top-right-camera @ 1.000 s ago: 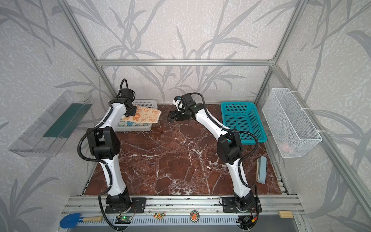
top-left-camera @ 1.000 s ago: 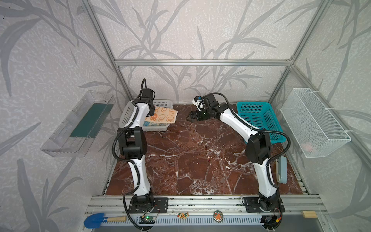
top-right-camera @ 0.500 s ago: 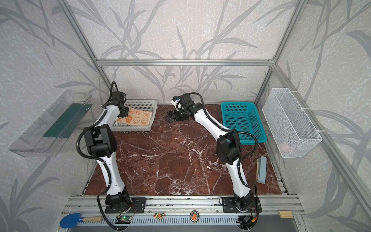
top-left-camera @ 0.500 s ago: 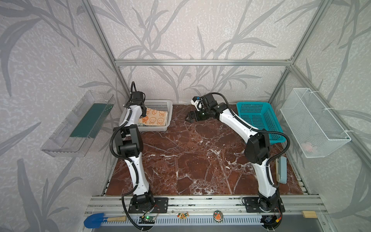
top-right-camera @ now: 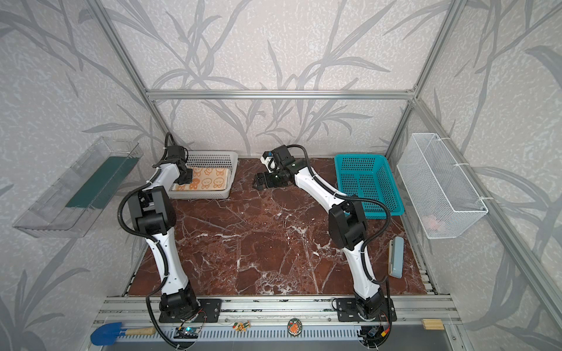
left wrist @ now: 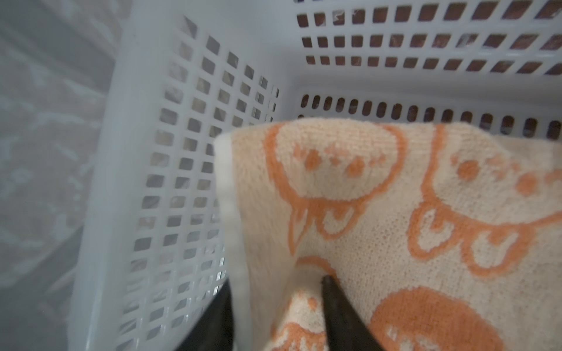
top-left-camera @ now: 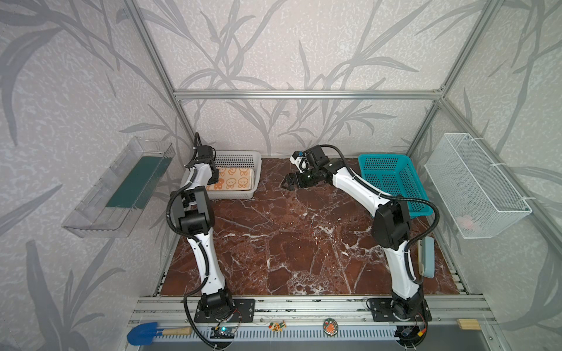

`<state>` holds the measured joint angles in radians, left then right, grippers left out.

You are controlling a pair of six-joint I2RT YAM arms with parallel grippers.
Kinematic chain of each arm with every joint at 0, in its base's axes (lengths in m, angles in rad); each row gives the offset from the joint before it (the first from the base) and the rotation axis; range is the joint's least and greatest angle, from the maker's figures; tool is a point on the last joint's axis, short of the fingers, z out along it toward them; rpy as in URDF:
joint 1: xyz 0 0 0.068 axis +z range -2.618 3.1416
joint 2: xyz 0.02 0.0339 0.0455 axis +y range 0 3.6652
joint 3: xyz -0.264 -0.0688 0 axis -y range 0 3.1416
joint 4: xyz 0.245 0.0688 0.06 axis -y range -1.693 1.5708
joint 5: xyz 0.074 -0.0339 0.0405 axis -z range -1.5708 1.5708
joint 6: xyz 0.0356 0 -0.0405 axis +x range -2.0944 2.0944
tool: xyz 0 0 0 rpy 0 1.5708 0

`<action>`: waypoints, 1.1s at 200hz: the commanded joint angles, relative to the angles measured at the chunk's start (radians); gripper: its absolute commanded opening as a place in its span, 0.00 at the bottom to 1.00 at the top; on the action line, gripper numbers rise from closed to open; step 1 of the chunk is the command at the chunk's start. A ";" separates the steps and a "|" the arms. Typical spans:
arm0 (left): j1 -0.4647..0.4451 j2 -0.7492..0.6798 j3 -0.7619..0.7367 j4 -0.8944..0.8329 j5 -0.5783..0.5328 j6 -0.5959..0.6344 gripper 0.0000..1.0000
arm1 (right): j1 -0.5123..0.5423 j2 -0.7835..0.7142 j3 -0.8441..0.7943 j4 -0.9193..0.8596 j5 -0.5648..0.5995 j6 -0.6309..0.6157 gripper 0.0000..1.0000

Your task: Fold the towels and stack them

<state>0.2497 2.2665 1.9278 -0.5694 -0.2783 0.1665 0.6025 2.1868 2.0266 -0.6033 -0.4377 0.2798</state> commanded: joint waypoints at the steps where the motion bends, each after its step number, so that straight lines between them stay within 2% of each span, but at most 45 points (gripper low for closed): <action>1: 0.004 -0.004 0.065 -0.018 0.016 -0.048 0.99 | 0.010 -0.065 -0.017 0.014 -0.015 -0.002 0.99; 42: -0.015 -0.046 0.137 -0.057 0.068 -0.063 0.99 | 0.011 -0.071 -0.008 0.019 -0.018 0.008 0.99; 88: -0.065 -0.160 0.062 0.005 0.079 -0.087 0.99 | 0.010 -0.096 0.010 -0.027 0.033 -0.025 0.99; 122: -0.138 -0.328 -0.138 0.157 0.094 -0.079 0.99 | 0.003 -0.163 -0.033 -0.051 0.109 -0.062 0.99; 158: -0.219 -0.498 -0.336 0.256 0.097 -0.088 0.99 | -0.018 -0.265 -0.152 -0.049 0.185 -0.070 0.99; 186: -0.275 -0.655 -0.522 0.343 0.089 -0.095 0.99 | -0.061 -0.382 -0.311 -0.013 0.272 -0.071 0.99; 220: -0.285 -0.857 -0.762 0.441 0.120 -0.204 0.99 | -0.141 -0.543 -0.552 0.054 0.414 -0.058 0.99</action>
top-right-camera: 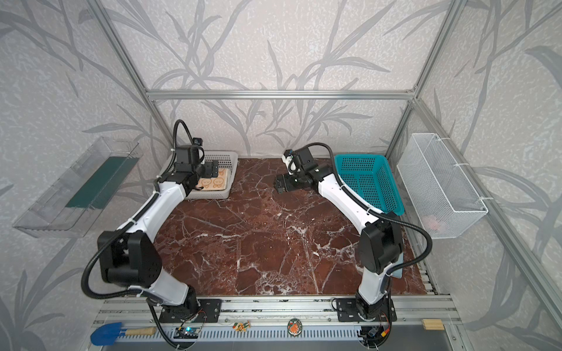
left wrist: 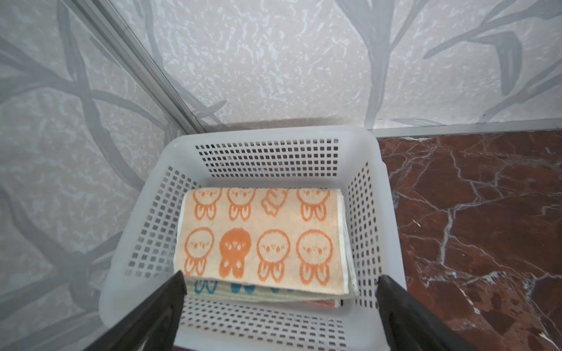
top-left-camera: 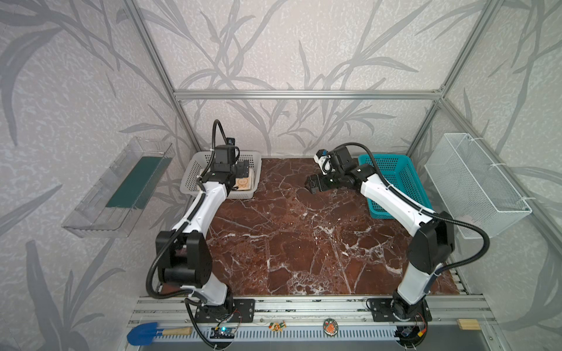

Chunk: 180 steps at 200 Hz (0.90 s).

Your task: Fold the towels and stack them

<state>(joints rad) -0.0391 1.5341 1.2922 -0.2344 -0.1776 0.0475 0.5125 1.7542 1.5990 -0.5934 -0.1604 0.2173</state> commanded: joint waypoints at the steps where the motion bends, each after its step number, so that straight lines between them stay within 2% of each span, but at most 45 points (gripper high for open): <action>1: 0.005 -0.129 -0.135 0.110 0.021 -0.091 0.99 | -0.054 -0.117 -0.131 0.047 0.141 0.006 0.99; 29: 0.004 -0.261 -0.307 0.149 0.059 -0.170 0.99 | -0.111 -0.255 -0.338 0.120 0.252 0.010 0.99; 82: 0.003 -0.536 -0.658 0.295 -0.088 -0.283 0.99 | -0.114 -0.477 -0.712 0.370 0.604 -0.094 0.99; 117: 0.002 -0.641 -0.767 0.338 -0.080 -0.352 0.99 | -0.134 -0.624 -0.876 0.461 0.721 -0.021 0.99; 129: 0.000 -0.646 -0.777 0.334 -0.063 -0.364 0.99 | -0.187 -0.628 -0.861 0.393 0.703 0.039 0.99; 149: -0.003 -0.639 -0.781 0.331 -0.030 -0.384 0.99 | -0.320 -0.519 -0.753 0.230 0.534 0.121 0.99; 166: -0.010 -0.638 -0.783 0.329 -0.025 -0.385 0.99 | -0.361 -0.407 -0.637 0.114 0.413 0.087 0.99; 180: -0.023 -0.640 -0.783 0.326 -0.025 -0.378 0.99 | -0.361 -0.359 -0.597 0.103 0.360 0.074 0.99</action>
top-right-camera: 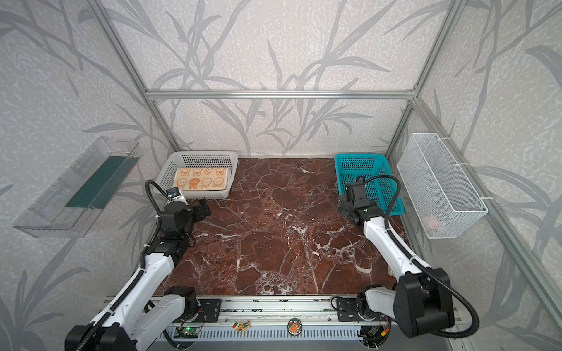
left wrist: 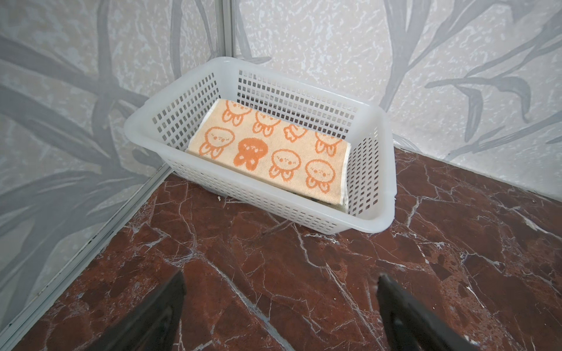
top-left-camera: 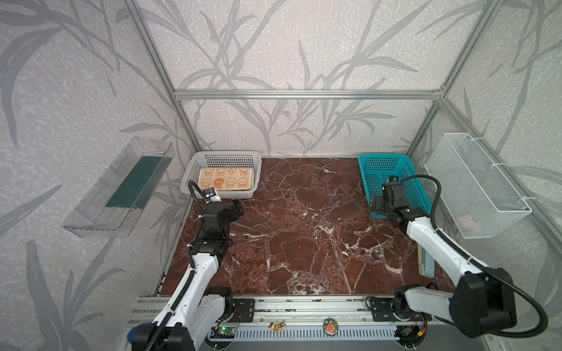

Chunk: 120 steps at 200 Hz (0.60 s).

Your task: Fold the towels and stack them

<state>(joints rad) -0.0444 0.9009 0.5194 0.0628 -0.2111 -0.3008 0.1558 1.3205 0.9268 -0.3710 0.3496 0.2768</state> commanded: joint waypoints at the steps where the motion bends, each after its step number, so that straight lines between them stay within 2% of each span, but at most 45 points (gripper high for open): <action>1: -0.018 -0.006 -0.009 0.029 0.009 -0.029 0.99 | -0.004 0.077 0.077 -0.118 -0.154 0.015 0.99; 25: -0.040 -0.005 -0.003 0.023 0.006 -0.015 0.99 | -0.004 0.105 0.076 -0.066 -0.244 0.021 1.00; 44: -0.051 -0.003 -0.002 0.020 0.003 -0.009 0.99 | -0.004 0.152 0.096 -0.060 -0.285 0.024 0.90; 67: -0.061 0.002 0.001 0.020 0.006 -0.005 0.99 | -0.004 0.219 0.151 -0.105 -0.319 0.017 0.66; 97: -0.069 0.013 0.002 0.023 0.007 -0.004 0.99 | 0.000 0.263 0.172 -0.101 -0.358 0.016 0.40; 108: -0.069 0.016 0.004 0.024 0.007 -0.004 0.99 | 0.004 0.280 0.186 -0.105 -0.404 0.013 0.23; 120: -0.071 0.019 0.005 0.026 0.010 -0.004 0.99 | 0.027 0.298 0.207 -0.121 -0.420 0.018 0.10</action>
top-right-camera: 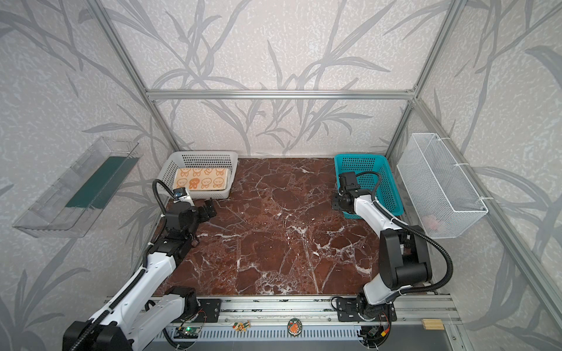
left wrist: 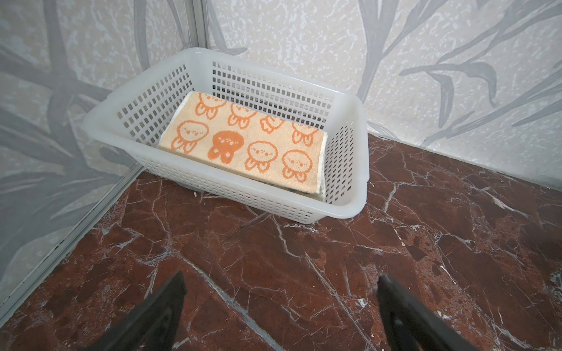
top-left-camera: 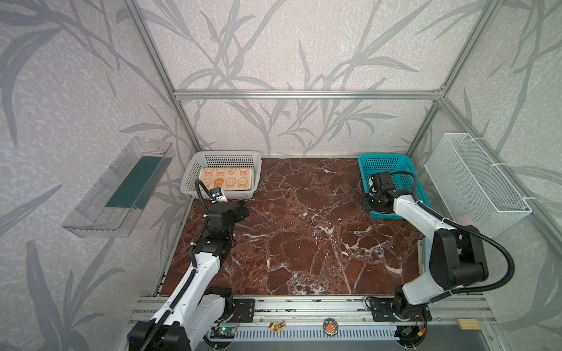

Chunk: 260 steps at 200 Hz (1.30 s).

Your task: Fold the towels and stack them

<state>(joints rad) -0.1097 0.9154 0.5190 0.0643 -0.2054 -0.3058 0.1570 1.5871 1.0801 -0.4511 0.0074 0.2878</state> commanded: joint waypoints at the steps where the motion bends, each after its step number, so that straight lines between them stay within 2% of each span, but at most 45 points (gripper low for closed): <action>1: -0.006 0.005 0.006 0.026 0.003 0.001 0.99 | 0.029 0.033 0.056 -0.043 -0.078 0.008 0.10; 11: -0.005 0.008 0.007 0.027 0.007 -0.001 0.99 | 0.059 0.041 0.071 -0.050 -0.075 0.021 0.05; 32: -0.007 0.015 0.012 0.025 0.012 0.000 0.99 | 0.146 0.057 0.103 -0.047 -0.090 0.088 0.04; 65: -0.010 0.018 0.009 0.029 0.015 0.000 0.99 | 0.312 0.114 0.208 -0.018 -0.122 0.278 0.04; 107: -0.012 0.016 0.007 0.027 0.009 0.002 0.99 | 0.493 0.291 0.381 0.055 -0.149 0.541 0.04; 134: -0.013 0.022 0.006 0.030 0.009 0.002 0.99 | 0.574 0.439 0.563 -0.013 -0.096 0.593 0.07; 174: -0.014 0.024 0.006 0.033 0.010 0.002 0.99 | 0.599 0.586 0.703 -0.053 -0.110 0.642 0.19; 183: -0.014 0.024 0.004 0.033 0.012 0.004 0.99 | 0.599 0.596 0.722 -0.063 -0.109 0.633 0.25; 202: -0.014 0.029 0.003 0.040 0.012 0.004 0.99 | 0.599 0.592 0.747 -0.072 -0.103 0.583 0.46; 215: -0.015 0.035 0.003 0.043 0.015 0.004 0.99 | 0.599 0.575 0.764 -0.085 -0.090 0.530 0.72; 226: -0.015 0.037 0.003 0.044 0.017 0.003 0.99 | 0.599 0.543 0.763 -0.078 -0.082 0.480 0.99; 242: -0.015 0.033 0.006 0.036 0.018 0.009 0.99 | 0.599 0.475 0.752 -0.082 -0.065 0.389 0.99; 260: -0.015 0.031 0.001 0.048 0.003 0.017 0.99 | 0.591 0.351 0.681 -0.083 0.022 0.267 0.99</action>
<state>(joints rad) -0.1188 0.9508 0.5190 0.0868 -0.1886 -0.3027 0.7547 2.1368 1.7966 -0.5117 -0.0525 0.7265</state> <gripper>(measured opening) 0.992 0.990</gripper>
